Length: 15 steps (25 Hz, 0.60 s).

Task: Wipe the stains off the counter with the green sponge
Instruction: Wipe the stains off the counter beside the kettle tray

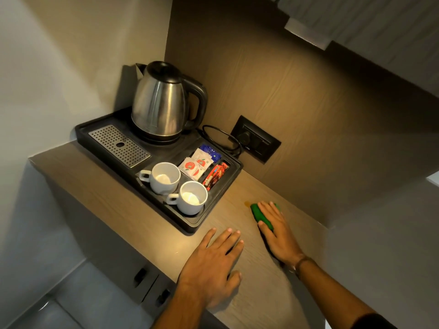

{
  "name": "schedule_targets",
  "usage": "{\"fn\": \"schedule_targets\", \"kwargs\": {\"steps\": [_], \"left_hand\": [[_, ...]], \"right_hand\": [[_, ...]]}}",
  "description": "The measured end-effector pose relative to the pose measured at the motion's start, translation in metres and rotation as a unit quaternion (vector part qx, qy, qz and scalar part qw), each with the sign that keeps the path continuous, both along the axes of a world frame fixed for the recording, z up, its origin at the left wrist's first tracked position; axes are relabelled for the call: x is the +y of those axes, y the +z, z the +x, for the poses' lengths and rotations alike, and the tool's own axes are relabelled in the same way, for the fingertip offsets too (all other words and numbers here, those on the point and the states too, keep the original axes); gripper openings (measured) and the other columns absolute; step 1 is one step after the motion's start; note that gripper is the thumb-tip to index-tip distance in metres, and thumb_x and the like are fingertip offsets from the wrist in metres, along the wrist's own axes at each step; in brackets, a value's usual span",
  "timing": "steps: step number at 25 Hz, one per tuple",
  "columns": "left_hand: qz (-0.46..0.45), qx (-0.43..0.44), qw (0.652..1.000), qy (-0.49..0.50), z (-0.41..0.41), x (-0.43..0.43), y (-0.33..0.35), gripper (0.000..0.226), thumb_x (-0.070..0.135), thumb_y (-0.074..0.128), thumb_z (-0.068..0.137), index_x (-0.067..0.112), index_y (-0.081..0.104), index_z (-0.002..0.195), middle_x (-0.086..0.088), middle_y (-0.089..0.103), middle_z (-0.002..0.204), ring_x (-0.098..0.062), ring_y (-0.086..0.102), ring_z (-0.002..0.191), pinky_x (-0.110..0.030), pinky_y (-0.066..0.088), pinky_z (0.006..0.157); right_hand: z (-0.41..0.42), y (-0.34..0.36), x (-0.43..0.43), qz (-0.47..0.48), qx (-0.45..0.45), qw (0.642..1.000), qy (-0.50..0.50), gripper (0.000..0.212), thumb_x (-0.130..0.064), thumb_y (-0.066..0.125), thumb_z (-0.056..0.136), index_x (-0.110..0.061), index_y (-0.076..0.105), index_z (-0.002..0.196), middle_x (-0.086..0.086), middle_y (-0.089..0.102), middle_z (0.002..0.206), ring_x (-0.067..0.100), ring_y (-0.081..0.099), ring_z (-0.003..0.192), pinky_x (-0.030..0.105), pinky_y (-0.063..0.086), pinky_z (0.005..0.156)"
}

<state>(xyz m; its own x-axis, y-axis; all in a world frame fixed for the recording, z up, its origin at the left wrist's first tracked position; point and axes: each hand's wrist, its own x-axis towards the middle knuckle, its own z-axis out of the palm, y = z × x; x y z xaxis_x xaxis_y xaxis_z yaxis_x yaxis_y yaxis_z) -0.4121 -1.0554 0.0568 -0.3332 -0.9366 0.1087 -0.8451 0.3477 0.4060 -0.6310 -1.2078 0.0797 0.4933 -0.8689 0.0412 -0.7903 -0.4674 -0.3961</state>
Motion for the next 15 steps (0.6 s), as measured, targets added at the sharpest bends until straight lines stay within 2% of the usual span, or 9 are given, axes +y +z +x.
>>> {"fn": "schedule_targets", "kwargs": {"steps": [2,5,6,9,11,13,15], "left_hand": [[-0.001,0.002,1.0,0.0,0.0,-0.001,0.0,0.071,0.056,0.032,0.104,0.022,0.014,0.165,0.001,0.001,0.176,-0.016,-0.009,0.158,-0.052,-0.004,0.128],[-0.003,0.001,1.0,-0.004,0.0,-0.001,0.003,0.071,0.055,0.033,0.105,0.022,0.015,0.164,0.0,0.001,0.176,-0.016,-0.009,0.158,-0.052,-0.004,0.128],[-0.003,0.001,1.0,-0.005,0.0,-0.001,0.003,0.071,0.055,0.033,0.104,0.022,0.015,0.164,0.0,0.001,0.176,-0.017,-0.008,0.158,-0.051,-0.005,0.128],[0.0,0.005,1.0,-0.002,0.001,-0.001,0.003,0.071,0.056,0.032,0.103,0.022,0.015,0.164,0.0,0.002,0.176,-0.016,-0.009,0.158,-0.05,-0.007,0.127],[0.001,0.0,1.0,0.0,0.0,-0.002,0.004,0.071,0.056,0.033,0.104,0.022,0.016,0.164,0.0,0.002,0.176,-0.016,-0.009,0.158,-0.05,-0.008,0.127],[-0.001,-0.004,1.0,-0.001,-0.001,-0.002,0.005,0.071,0.056,0.034,0.105,0.022,0.016,0.164,0.0,0.003,0.176,-0.016,-0.008,0.158,-0.049,-0.009,0.127],[-0.007,-0.004,1.0,0.003,0.0,-0.001,0.005,0.07,0.056,0.034,0.105,0.022,0.017,0.164,0.0,0.004,0.176,-0.017,-0.007,0.158,-0.049,-0.007,0.127]], "right_hand": [[-0.034,0.004,0.003,0.007,-0.004,1.0,0.022,0.051,-0.043,0.041,0.108,-0.035,0.032,0.157,-0.01,0.027,0.168,0.013,0.009,0.158,0.044,0.011,0.128],[-0.007,0.015,-0.028,0.025,-0.015,0.995,-0.096,0.051,-0.028,0.048,0.107,-0.021,0.035,0.156,0.003,0.031,0.166,0.027,0.015,0.158,0.051,0.014,0.128],[0.014,0.017,-0.028,0.028,-0.012,0.994,-0.101,0.051,-0.025,0.049,0.107,-0.02,0.035,0.156,0.005,0.03,0.166,0.028,0.015,0.157,0.052,0.014,0.128],[0.024,0.003,-0.001,0.005,-0.008,1.0,0.018,0.053,-0.038,0.044,0.107,-0.029,0.034,0.157,-0.004,0.029,0.167,0.017,0.01,0.158,0.045,0.01,0.128],[-0.011,0.002,0.012,-0.001,-0.017,0.999,0.038,0.052,-0.043,0.042,0.106,-0.032,0.035,0.157,-0.009,0.03,0.166,0.013,0.011,0.158,0.045,0.012,0.128],[-0.011,0.01,-0.008,0.007,-0.021,0.999,-0.033,0.049,-0.032,0.047,0.108,-0.024,0.039,0.155,-0.005,0.032,0.164,0.022,0.015,0.158,0.051,0.016,0.128],[0.024,0.016,-0.025,0.014,-0.024,0.994,-0.104,0.049,-0.023,0.05,0.107,-0.018,0.04,0.155,0.002,0.033,0.164,0.029,0.018,0.157,0.054,0.017,0.127]]}}
